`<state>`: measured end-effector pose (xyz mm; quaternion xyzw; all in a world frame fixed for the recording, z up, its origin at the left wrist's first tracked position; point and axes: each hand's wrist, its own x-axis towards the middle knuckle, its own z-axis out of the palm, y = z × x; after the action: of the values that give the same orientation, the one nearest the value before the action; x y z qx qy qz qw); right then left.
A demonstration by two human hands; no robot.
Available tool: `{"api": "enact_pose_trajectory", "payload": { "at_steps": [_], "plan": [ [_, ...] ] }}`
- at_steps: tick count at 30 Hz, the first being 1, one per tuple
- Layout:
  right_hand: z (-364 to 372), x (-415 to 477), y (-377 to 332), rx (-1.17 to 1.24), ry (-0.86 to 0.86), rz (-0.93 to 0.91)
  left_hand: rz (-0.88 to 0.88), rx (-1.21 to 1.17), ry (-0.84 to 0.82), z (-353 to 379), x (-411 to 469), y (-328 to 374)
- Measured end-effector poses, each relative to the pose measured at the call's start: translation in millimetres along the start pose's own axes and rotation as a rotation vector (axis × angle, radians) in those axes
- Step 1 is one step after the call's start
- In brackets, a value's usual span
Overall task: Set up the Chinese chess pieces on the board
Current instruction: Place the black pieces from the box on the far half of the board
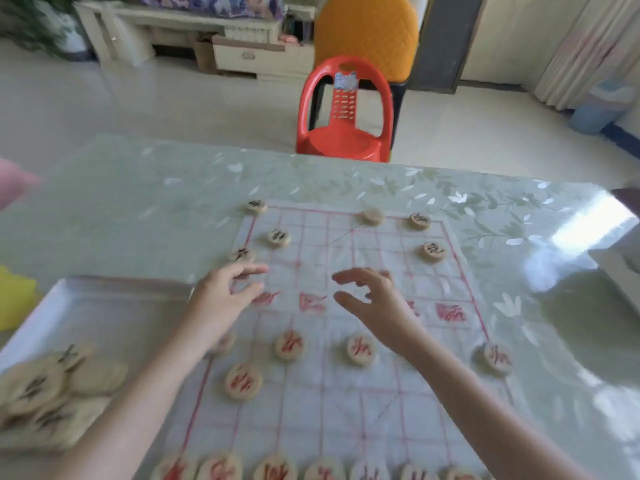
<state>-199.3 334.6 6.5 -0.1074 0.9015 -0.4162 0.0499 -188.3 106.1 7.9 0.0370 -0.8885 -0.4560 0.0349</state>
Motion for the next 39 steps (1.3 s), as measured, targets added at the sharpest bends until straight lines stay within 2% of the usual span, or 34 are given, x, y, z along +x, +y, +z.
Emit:
{"api": "enact_pose_trajectory", "payload": {
  "at_steps": [5,9,14,18,20,23,26,30,34,39],
  "plan": [
    [71,-15,-71,0.027,-0.182,-0.134,-0.146,-0.008,0.044,-83,-64,-65],
    [120,-22,-108,-0.031,-0.305,-0.206,-0.265,0.015,0.039,-119,-94,-101],
    [163,-31,-136,-0.305,-0.365,-0.29,-0.141,0.324,0.005,-128,-98,-114],
    [184,-34,-143,-0.605,-0.409,-0.368,-0.127,0.472,-0.045,-119,-92,-115],
    [192,-35,-145,-0.685,-0.383,-0.393,-0.123,0.483,-0.001,-116,-90,-116],
    [200,-33,-144,-0.737,-0.358,-0.4,-0.13,0.37,0.075,-117,-89,-116],
    [202,-30,-141,-0.722,-0.293,-0.388,-0.19,0.289,0.123,-119,-86,-117],
    [207,-29,-133,-0.688,-0.227,-0.367,-0.17,0.347,0.149,-117,-79,-122],
    [209,-27,-126,-0.62,-0.21,-0.355,-0.165,0.393,0.104,-117,-73,-121],
    [204,-27,-127,-0.306,-0.175,-0.232,-0.181,0.359,0.045,-119,-73,-123]
  ]
}}
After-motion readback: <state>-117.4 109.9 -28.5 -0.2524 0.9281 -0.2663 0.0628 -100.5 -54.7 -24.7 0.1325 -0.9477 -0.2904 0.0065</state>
